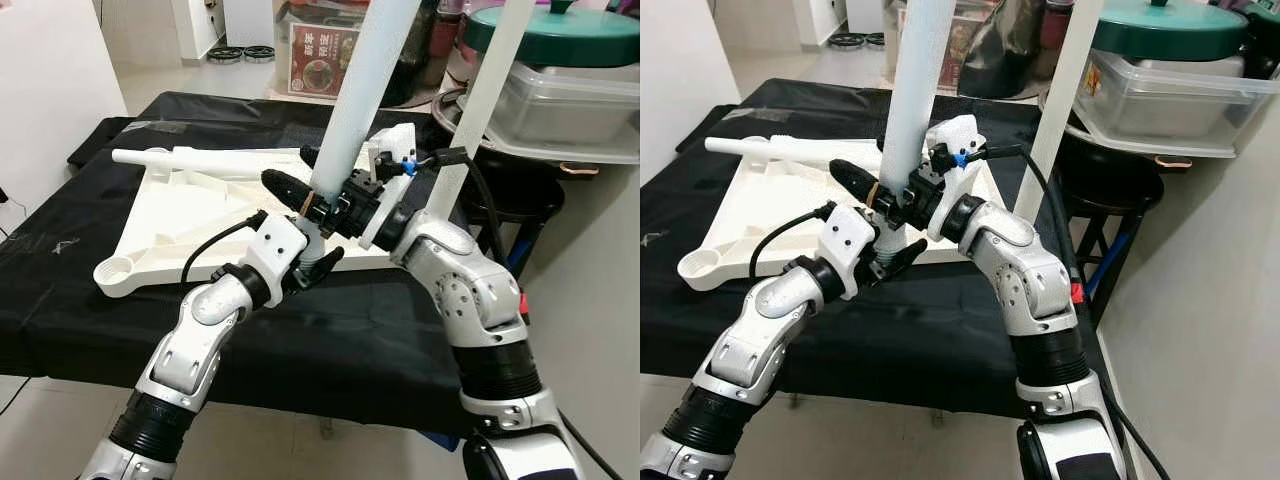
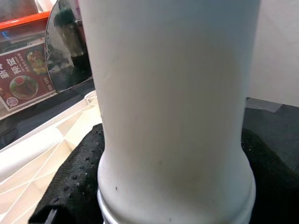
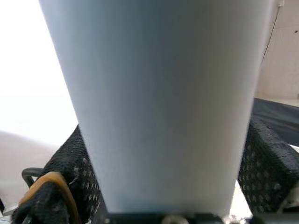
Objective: Building children table
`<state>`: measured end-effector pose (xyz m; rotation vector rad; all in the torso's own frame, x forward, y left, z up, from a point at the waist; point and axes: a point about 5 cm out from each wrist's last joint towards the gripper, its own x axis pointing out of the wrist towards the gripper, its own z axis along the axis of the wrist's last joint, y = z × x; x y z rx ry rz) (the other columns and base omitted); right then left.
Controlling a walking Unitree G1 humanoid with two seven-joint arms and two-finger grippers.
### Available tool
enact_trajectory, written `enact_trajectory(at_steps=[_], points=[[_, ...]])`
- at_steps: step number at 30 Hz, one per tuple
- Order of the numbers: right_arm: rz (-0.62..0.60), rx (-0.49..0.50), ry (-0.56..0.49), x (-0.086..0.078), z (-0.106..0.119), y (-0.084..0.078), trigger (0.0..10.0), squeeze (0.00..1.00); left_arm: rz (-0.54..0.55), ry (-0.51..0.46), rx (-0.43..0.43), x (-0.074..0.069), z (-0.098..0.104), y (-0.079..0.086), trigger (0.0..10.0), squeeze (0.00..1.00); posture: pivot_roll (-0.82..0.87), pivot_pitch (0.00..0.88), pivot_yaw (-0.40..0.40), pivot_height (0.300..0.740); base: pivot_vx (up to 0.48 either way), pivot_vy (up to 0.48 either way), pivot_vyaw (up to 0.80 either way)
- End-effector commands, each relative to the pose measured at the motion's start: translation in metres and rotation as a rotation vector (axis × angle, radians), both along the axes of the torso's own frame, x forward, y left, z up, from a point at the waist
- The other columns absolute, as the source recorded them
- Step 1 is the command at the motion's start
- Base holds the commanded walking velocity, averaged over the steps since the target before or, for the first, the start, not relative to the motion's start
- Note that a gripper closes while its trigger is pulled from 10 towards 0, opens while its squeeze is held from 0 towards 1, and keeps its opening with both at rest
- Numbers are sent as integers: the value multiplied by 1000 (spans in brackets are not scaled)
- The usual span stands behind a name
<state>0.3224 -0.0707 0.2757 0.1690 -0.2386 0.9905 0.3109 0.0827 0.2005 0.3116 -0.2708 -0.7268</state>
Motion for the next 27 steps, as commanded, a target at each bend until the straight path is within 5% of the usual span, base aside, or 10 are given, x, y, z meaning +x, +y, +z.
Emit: enact_trajectory(at_steps=[1, 27], points=[[34, -5, 4, -5, -1, 5, 10000, 0, -38, -1, 38, -3, -5, -5, 10000, 0, 89, 48, -65, 740, 0, 0, 0], [33, 9, -3, -5, 6, 8, 10000, 0, -56, 30, 54, -7, -15, -8, 10000, 0, 88, 52, -65, 740, 0, 0, 0]])
